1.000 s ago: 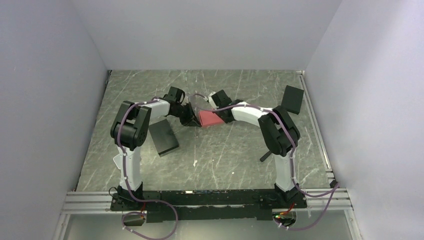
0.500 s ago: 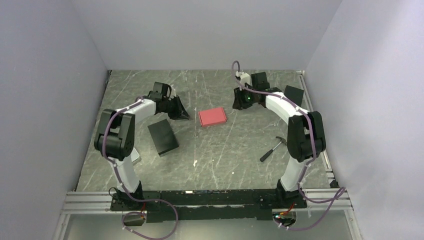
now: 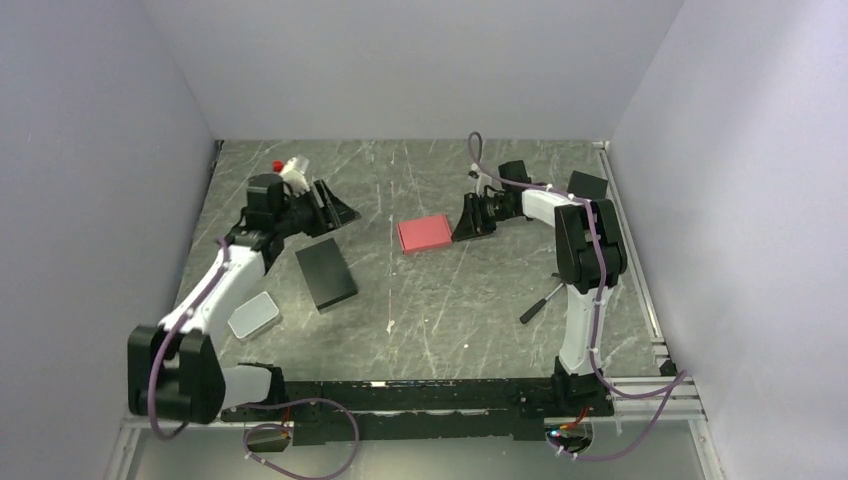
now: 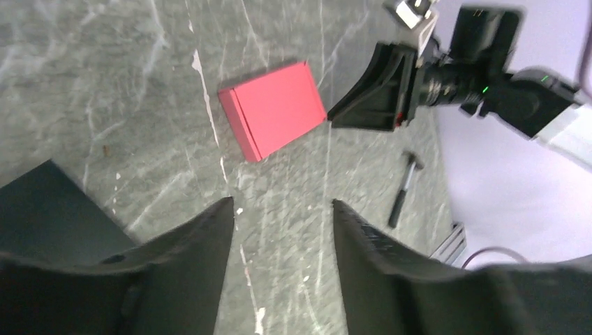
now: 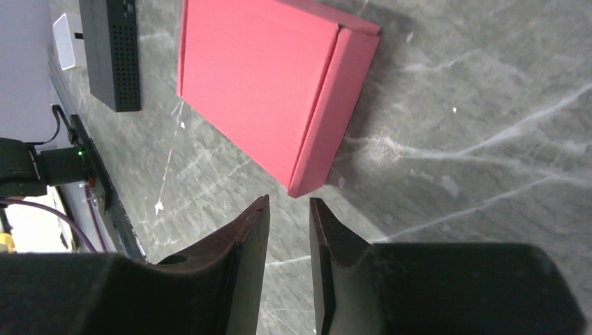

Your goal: Fold the paper box

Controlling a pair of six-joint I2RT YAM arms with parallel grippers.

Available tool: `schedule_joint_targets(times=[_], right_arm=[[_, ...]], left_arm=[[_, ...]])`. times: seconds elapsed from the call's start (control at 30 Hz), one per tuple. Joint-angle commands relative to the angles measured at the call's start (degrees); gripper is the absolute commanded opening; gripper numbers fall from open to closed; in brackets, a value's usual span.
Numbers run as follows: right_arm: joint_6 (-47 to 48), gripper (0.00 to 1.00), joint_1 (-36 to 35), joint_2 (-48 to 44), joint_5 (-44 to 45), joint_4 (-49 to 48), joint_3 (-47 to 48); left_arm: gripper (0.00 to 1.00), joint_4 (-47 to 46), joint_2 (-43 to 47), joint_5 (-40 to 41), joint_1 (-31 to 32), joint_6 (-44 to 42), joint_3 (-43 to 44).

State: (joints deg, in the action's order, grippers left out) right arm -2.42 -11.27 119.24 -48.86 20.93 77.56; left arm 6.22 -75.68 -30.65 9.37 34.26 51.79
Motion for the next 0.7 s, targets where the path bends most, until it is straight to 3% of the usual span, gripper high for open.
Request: schedule_joint_targets(times=[0.0, 0.07, 0.13, 0.3, 0.4, 0.5, 0.6, 0.67], right_arm=[[6.7, 0.3, 0.4, -2.5, 0.7, 3.7, 4.3], [13.3, 0.3, 0.7, -8.1, 5.8, 5.5, 3.4], [18.7, 0.31, 1.9, -16.7, 8.4, 6.2, 1.2], [23.2, 0.41, 6.9, -32.4, 8.7, 4.7, -4.1], [24.7, 0.58, 8.6, -40.8, 10.8, 3.8, -6.6], [20.1, 0.97, 11.7, -49.9, 9.9, -0.5, -10.6], [9.4, 0.99, 15.2, -57.2, 12.1, -3.4, -11.7], [5.2, 0.99, 16.5, -59.1, 13.4, 0.1, -9.0]], left_arm=[[0.73, -3.3, 10.2, 2.8, -3.7, 2.4, -3.7], [0.89, -2.3, 14.4, 3.6, -5.3, 2.3, -4.3], [0.95, -0.8, 17.7, 2.4, -6.8, 1.8, -3.8], [0.97, 6.5, 21.9, -0.1, -8.5, 0.7, 0.5], [0.97, 11.3, 23.7, -1.4, -8.7, 0.1, 3.9], [0.99, 16.4, 25.0, -3.2, -8.8, -2.7, 8.4], [0.99, 23.4, 25.8, -2.6, -8.8, -6.0, 13.2], [0.99, 26.3, 26.5, -1.3, -8.8, -7.2, 15.3]])
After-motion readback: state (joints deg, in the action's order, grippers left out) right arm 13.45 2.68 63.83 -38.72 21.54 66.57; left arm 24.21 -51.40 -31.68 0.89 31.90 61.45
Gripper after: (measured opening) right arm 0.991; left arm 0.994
